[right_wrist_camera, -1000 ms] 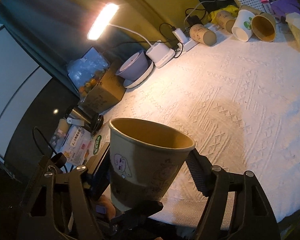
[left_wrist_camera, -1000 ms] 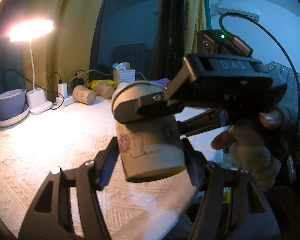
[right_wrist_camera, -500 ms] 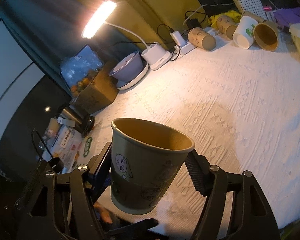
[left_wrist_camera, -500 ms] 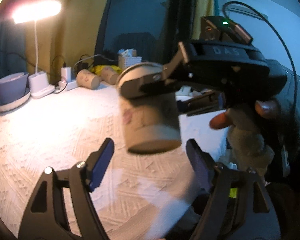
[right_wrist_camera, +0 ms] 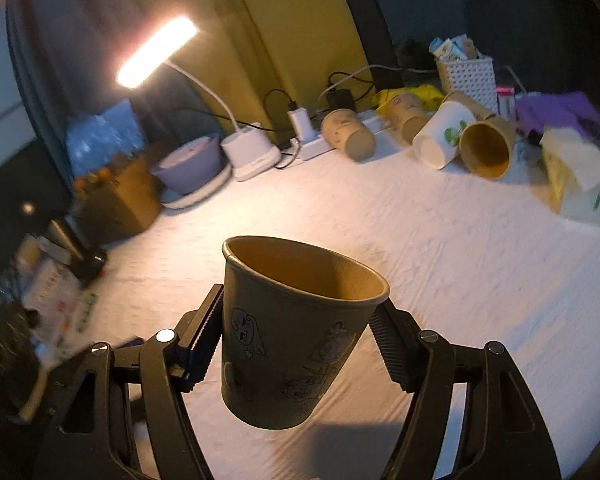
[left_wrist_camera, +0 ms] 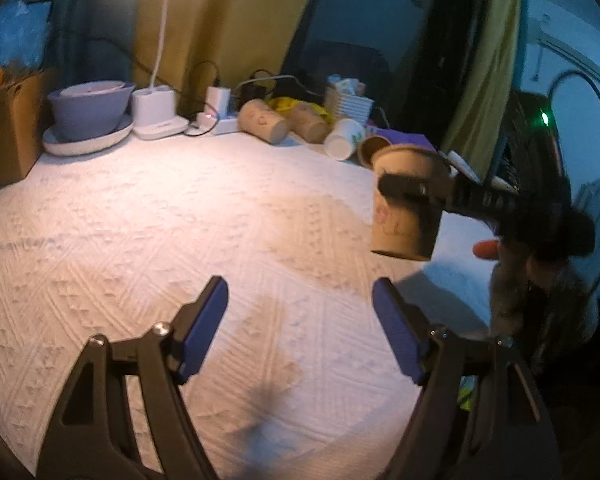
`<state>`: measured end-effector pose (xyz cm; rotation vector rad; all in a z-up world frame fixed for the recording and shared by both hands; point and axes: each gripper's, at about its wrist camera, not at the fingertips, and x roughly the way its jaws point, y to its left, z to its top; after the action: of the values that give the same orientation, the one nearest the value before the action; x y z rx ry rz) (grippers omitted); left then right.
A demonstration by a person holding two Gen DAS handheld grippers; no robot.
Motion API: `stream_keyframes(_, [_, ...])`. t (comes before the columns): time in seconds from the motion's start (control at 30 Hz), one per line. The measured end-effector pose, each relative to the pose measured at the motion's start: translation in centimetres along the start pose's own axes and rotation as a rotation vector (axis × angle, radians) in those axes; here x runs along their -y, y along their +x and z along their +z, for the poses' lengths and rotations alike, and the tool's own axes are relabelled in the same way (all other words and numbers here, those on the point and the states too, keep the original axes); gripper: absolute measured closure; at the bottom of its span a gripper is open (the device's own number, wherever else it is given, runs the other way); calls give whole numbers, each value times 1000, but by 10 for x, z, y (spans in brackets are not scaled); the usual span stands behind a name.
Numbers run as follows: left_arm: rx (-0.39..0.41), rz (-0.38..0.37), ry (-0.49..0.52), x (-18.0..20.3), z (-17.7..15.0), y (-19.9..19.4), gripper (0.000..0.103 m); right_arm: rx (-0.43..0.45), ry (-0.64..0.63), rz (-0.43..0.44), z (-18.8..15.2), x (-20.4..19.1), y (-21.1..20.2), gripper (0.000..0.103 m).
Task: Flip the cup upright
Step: 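Open the left gripper and rotate the cup upright with the right gripper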
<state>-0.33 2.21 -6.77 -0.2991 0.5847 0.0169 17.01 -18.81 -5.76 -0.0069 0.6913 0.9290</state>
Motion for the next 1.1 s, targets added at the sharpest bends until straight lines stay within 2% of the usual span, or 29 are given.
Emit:
stream_keyframes(0.13, [-18,9,-60,-16,7,3,27,28,-114,-111,-3,-11,11,30])
stream_keyframes(0.27, [-39,5,-102,-25,6,7,27,41,-166,-148,-4,-19,21,30])
stream_keyframes(0.43, [-51,2,-106,-25,5,9,27,57,-250,-199,-5,-34,31,30])
stream_keyframes(0.73, [-64,-2,-128,-29,8,14,27,49,-287,-226,-18,-38,33,30])
stream_keyframes(1.1, [-71,13,-122,-26,7,21,27,32,-292,-214,-35,-35,18,30])
